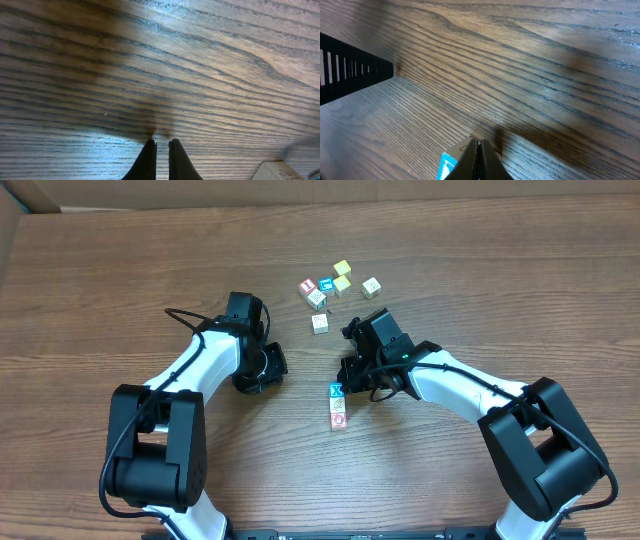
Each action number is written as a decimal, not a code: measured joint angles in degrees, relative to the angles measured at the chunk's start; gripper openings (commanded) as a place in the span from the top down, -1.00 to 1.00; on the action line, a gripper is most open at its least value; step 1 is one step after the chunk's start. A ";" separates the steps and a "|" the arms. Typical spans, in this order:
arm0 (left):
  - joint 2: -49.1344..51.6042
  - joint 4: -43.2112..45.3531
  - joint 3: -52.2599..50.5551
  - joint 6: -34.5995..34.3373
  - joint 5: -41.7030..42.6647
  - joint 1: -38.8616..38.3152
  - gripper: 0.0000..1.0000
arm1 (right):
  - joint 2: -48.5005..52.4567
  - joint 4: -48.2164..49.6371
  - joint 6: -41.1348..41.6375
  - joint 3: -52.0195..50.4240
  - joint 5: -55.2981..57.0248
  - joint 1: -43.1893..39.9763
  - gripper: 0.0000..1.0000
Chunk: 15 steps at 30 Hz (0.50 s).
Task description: Flip 3 blocks
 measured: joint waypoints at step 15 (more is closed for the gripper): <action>-3.34 -1.11 -0.11 1.14 -2.58 0.00 0.92 | 0.37 -28.57 -0.96 20.83 4.37 -7.06 0.66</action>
